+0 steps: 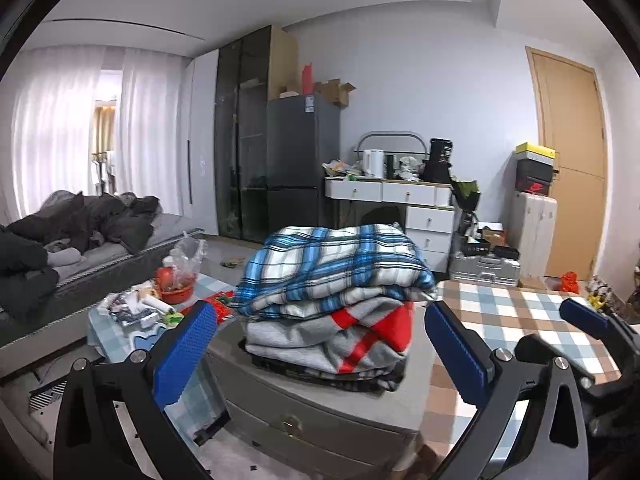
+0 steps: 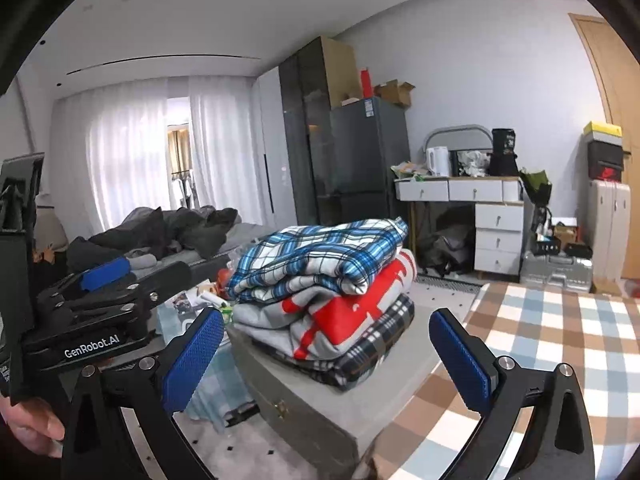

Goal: Fold large clothes

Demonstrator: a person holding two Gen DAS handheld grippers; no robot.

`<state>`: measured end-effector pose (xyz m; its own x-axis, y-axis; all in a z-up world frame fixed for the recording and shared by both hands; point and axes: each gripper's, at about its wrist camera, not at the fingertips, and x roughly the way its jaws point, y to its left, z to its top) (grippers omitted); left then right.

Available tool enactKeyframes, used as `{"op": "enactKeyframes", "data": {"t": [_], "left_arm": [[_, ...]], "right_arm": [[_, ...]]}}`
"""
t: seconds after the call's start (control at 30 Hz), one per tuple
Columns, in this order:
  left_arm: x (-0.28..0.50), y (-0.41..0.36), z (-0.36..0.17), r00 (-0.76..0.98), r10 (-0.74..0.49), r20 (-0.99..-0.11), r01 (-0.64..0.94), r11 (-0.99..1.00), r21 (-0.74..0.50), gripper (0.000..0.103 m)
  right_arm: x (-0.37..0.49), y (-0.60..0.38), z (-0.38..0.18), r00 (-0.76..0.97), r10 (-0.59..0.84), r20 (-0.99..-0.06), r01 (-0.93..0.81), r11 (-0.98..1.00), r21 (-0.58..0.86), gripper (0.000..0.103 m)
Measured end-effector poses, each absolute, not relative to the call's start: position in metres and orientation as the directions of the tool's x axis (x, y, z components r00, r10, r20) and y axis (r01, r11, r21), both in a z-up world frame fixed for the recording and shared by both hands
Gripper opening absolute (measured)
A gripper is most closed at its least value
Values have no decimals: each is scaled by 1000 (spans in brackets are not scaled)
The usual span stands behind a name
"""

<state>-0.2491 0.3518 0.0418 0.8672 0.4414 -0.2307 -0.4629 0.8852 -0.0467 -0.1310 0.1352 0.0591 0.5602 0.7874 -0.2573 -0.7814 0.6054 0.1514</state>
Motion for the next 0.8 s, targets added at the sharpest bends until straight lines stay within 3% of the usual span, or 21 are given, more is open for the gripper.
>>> {"op": "enactKeyframes", "data": {"t": [0.8], "left_arm": [[-255,341,44,876,428,-224,-450,891,-56,102]], "right_arm": [[-144,116,62,555,803,-217,-788,591,170,103]]}}
